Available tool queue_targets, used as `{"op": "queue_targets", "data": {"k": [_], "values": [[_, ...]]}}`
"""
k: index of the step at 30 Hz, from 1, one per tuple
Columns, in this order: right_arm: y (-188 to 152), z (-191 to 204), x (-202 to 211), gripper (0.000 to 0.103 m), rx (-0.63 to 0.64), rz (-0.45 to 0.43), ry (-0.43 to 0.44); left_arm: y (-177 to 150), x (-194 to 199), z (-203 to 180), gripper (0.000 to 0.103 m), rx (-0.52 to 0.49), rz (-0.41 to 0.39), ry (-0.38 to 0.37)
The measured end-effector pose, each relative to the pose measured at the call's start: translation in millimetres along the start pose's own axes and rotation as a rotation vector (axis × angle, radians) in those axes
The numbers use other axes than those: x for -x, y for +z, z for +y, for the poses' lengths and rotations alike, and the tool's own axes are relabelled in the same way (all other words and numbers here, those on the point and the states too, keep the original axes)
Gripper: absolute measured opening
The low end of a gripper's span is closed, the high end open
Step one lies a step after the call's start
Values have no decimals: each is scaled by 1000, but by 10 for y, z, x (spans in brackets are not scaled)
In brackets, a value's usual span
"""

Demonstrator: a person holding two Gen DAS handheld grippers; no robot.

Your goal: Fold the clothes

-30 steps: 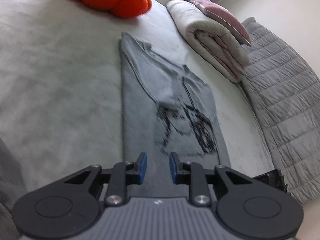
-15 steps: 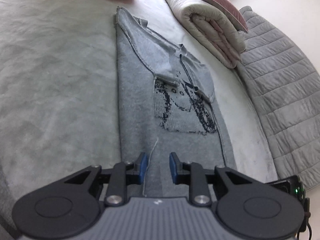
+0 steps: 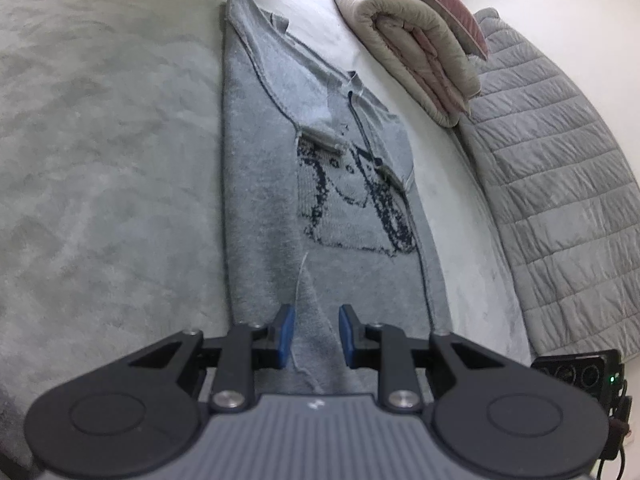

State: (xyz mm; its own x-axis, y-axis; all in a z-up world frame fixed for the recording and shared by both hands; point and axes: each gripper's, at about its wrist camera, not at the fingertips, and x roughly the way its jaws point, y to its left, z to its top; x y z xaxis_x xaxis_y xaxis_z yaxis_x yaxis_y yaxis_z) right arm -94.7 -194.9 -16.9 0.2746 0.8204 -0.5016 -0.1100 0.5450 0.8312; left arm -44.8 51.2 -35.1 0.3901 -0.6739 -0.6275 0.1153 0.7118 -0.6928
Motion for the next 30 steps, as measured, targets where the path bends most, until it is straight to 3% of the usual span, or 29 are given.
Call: {"op": "queue_targets", "data": {"k": [4,8,11,17,23,27,30], "values": [[-56,-89,-34,17,-43,49,-67,18,35,51,24,3,-24,-27],[-164,-101,7,21,-42,78,-52,91,92,88,21,-18,-156,-73],[-185,-109,-16,21,-56,61,-29,141,62,146,20,-7,-213,-78],[188,-277,-191,22,-140,2,19,109,50,161,20,-6,-235,-48],[547,-487,-368,25,-208,-65,92,169,80,276,20,56,-263,-66],[646,-548,-461,24,-219,-137,150,174,70,338,20,81,-259,-75],[646,-570,-427,17,-210,-190,174,172,57,328,20,79,-255,-83]]}}
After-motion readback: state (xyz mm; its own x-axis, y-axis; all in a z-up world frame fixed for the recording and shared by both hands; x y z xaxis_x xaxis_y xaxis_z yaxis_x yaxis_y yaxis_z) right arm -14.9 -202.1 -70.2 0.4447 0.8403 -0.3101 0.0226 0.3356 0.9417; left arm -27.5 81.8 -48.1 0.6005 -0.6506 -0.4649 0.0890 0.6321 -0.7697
